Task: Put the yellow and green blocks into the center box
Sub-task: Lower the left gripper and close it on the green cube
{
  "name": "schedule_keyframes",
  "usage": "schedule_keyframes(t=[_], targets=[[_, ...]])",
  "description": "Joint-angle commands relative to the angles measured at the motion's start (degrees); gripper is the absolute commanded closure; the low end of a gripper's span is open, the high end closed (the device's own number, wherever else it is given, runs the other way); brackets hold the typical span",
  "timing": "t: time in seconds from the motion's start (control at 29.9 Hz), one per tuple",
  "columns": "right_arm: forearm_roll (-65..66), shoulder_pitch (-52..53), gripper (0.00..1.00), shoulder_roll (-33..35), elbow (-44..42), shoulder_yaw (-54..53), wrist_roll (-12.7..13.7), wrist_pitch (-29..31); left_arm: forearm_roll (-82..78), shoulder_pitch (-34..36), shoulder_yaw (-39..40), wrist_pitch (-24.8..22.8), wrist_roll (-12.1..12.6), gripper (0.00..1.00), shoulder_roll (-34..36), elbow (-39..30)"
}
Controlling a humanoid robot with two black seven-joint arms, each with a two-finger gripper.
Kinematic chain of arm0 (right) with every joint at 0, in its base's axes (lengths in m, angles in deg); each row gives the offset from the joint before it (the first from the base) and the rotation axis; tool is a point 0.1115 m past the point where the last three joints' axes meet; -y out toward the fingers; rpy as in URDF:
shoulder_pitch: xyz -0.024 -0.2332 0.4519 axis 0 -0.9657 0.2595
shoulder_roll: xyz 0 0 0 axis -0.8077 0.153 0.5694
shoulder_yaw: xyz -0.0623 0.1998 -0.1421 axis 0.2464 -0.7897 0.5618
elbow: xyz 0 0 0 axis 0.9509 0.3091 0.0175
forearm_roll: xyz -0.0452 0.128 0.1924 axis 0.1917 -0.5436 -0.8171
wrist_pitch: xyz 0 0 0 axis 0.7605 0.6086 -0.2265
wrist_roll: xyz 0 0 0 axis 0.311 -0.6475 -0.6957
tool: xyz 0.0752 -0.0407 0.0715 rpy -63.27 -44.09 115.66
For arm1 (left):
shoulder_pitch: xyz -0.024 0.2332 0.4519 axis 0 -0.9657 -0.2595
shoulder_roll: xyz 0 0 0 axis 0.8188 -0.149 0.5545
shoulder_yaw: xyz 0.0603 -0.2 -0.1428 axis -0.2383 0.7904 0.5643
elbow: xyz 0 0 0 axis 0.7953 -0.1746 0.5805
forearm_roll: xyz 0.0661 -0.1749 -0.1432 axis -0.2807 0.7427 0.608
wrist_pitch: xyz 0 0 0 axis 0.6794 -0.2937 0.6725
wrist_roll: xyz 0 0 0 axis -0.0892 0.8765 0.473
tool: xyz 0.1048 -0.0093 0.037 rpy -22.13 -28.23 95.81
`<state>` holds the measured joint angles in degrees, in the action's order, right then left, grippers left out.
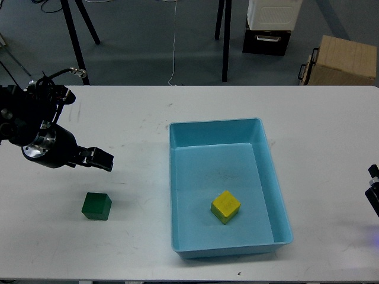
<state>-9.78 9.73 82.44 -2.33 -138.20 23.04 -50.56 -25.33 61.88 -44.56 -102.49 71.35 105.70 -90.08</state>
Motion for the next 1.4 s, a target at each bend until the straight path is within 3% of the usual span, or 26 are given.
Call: schedule_keyframes(t=[0.0, 0.27, 0.94, 1.0, 1.1, 1.37], targets=[[0.02, 0.03, 0.0, 0.08, 0.0, -0.01, 0.0, 0.0, -0.15, -3.48, 0.46, 0.0, 0.0, 0.0, 0.47, -0.13], [0.02, -0.32, 0.0, 0.17, 0.0, -0.63, 0.0, 0.0, -0.5, -11.75, 3.97, 0.0, 0.0, 0.0, 1.25, 1.62], [0.1, -0.32, 0.0, 0.17, -0.53, -0.63, 0.0, 0.0, -4.28, -17.47, 6.97, 0.0, -0.52, 0.02, 0.2, 4.35], [0.1, -0.32, 0.0, 0.17, -0.79, -0.63, 0.0, 0.0, -5.33, -17.73, 6.97, 0.0, -0.88, 0.09, 0.2, 4.43], [0.1, -0.32, 0.0, 0.17, -0.8, -0.63, 0.0, 0.0, -5.78, -18.43, 7.14, 0.0, -0.97, 0.31, 0.03, 4.61], [0.1, -0.41, 0.0, 0.43, -0.71, -1.07, 0.0, 0.0, -6.65, -19.4, 7.14, 0.58, -0.62, 0.72, -3.13, 7.95]])
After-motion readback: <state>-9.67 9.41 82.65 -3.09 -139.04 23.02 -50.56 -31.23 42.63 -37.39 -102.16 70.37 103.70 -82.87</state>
